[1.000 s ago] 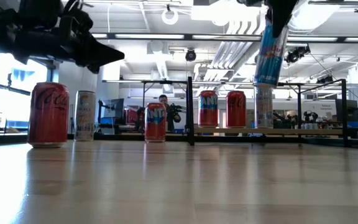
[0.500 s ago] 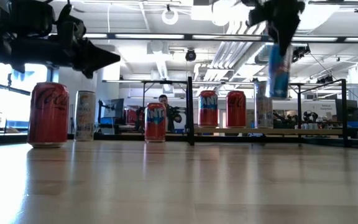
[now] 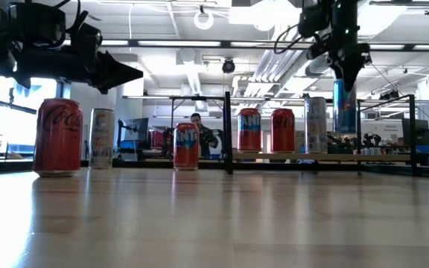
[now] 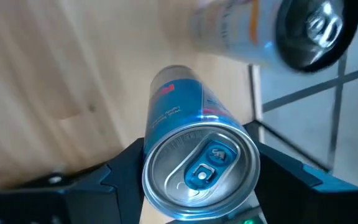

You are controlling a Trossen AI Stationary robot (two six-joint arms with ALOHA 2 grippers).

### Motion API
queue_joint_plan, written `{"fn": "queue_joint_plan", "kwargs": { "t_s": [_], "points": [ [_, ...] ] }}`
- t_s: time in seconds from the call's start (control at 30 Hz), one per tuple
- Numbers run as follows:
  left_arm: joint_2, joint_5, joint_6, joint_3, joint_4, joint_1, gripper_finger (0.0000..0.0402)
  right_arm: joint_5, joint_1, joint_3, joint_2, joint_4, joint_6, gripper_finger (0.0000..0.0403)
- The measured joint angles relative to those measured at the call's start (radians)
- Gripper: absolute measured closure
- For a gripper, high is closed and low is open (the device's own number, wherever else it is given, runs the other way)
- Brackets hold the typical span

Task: Place canned beverage on shelf
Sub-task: Put the right blue soda can on the shelf

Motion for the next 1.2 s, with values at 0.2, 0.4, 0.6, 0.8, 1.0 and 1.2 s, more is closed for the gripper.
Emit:
{"fn": "queue_joint_plan", "kwargs": {
  "t_s": [0.2,0.4,0.6,0.8,1.0,1.2],
  "points": [
    [0.0,0.005,0.001,0.0,-0.009,0.011,0.0401,0.001,-0.105,0.0,0.086,0.053,-0.085,0.0176],
    [0.0,0.007,0.001,0.001,-0.01,0.011,0.0401,0.031,-0.168,0.0,0.13,0.042,-0.103,0.0176],
    [0.0,0.008,0.005,0.001,-0.01,0.01,0.0401,0.031,-0.172,0.0,0.13,0.079,-0.072,0.0176],
    [0.0,0.01,0.004,0.001,-0.011,0.01,0.0401,-0.007,-0.18,0.0,0.133,0.093,-0.035,0.0176],
    [0.0,0.032,0.001,0.001,-0.011,0.01,0.0401,-0.02,-0.185,0.0,0.158,0.091,0.009,0.0176],
    [0.0,0.044,-0.011,0.001,-0.011,0.01,0.0401,0.009,-0.185,0.0,0.183,0.093,0.053,0.0118]
  ]
}}
